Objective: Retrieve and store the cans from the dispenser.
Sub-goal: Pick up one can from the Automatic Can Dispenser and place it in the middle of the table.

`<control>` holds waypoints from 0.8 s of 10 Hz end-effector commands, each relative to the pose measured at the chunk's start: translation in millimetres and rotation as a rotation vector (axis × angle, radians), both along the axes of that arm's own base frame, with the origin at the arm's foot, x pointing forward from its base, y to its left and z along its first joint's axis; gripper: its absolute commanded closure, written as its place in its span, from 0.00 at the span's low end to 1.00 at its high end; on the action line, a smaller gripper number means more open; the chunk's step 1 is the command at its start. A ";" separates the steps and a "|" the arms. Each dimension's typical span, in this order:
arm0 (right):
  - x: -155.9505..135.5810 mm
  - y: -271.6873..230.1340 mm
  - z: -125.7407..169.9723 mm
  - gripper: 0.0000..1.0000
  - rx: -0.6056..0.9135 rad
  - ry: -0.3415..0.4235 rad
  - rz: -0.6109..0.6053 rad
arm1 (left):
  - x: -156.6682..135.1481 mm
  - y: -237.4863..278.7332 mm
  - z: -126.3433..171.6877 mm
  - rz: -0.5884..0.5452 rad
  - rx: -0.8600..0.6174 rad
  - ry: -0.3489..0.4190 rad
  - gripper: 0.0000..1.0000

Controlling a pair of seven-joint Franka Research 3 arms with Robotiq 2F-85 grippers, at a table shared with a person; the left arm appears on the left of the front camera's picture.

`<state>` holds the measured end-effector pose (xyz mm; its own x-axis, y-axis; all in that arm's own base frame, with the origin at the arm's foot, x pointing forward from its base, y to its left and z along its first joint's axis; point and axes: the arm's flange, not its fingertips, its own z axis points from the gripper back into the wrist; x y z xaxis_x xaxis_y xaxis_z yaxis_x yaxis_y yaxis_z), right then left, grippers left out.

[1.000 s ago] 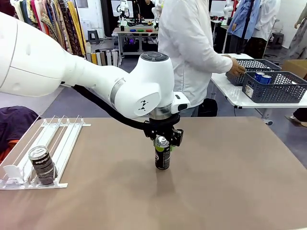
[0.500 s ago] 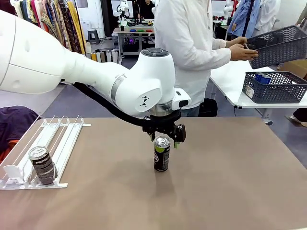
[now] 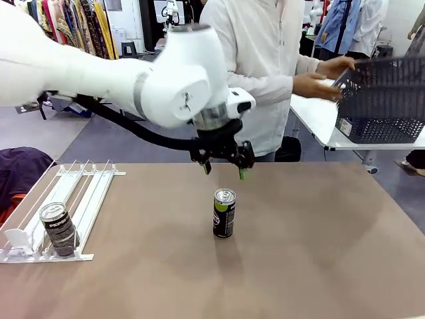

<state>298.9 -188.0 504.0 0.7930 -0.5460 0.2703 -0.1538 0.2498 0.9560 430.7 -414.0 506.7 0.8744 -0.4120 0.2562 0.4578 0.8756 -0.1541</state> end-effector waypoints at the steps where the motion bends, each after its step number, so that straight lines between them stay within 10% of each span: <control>1: 3.2 -0.4 3.0 0.00 0.011 -0.029 -0.004 | 4.0 56.4 22.3 -0.001 -0.064 0.065 0.00; 8: 3.2 -0.4 3.0 0.00 0.011 -0.029 -0.004 | 26.4 385.5 82.8 0.114 -0.694 0.236 0.00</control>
